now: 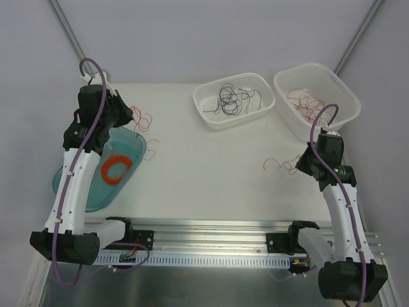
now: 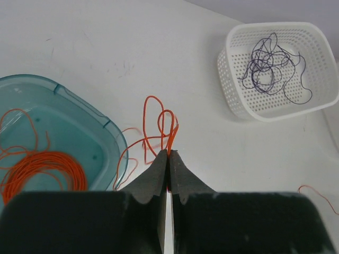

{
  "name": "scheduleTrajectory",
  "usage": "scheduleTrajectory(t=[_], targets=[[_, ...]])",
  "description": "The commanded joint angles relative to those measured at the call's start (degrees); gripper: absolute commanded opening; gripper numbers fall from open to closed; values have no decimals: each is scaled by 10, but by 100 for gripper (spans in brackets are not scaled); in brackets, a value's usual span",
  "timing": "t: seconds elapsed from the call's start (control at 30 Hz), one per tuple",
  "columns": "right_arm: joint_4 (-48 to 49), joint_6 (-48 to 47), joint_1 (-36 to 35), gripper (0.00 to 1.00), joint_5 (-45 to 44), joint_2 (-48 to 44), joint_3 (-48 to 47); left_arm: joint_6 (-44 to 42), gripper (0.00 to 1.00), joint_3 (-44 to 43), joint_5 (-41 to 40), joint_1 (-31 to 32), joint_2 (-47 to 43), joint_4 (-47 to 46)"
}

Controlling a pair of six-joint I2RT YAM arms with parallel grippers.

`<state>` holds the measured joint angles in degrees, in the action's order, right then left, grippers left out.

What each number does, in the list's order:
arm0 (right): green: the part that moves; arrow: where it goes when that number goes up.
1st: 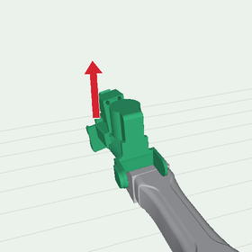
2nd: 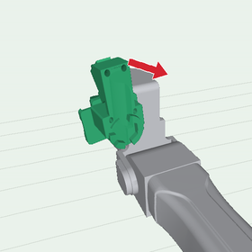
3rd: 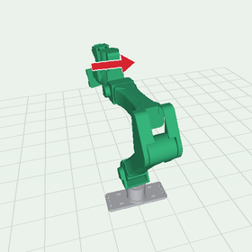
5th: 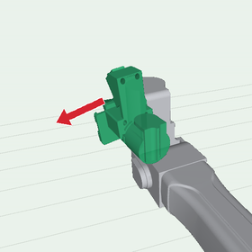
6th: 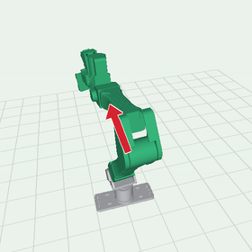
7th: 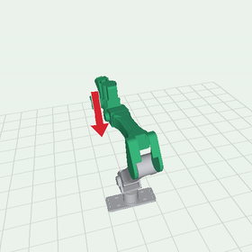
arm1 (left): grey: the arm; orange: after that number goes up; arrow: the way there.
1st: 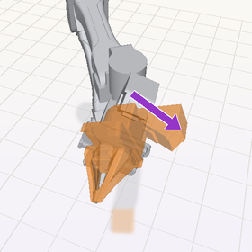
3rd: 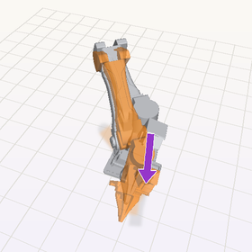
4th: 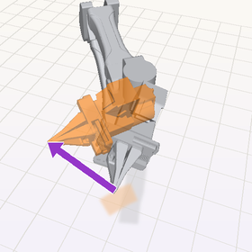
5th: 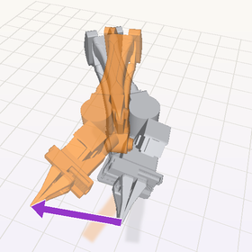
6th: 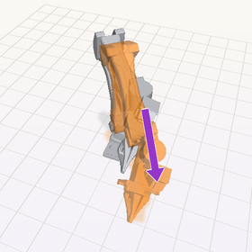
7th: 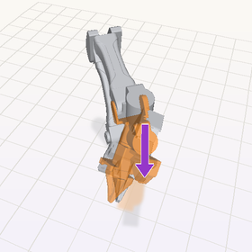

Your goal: Untangle the cables

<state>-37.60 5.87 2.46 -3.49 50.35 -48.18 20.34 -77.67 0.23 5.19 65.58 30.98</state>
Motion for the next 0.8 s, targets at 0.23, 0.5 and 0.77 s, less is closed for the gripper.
scheduleTrajectory(t=[0.23, 0.5, 0.77], targets=[[-13, -29, -3, 1, 110, 1, -41, -32, 0, -109, 29, -19, 8, 65], [8, -37, -33, 1, 154, 19, -38, -19, 0, -192, 96, -20, 14, 65], [26, -20, -111, 4, 175, 81, -26, -5, 0, -195, 271, -19, 30, 62]])
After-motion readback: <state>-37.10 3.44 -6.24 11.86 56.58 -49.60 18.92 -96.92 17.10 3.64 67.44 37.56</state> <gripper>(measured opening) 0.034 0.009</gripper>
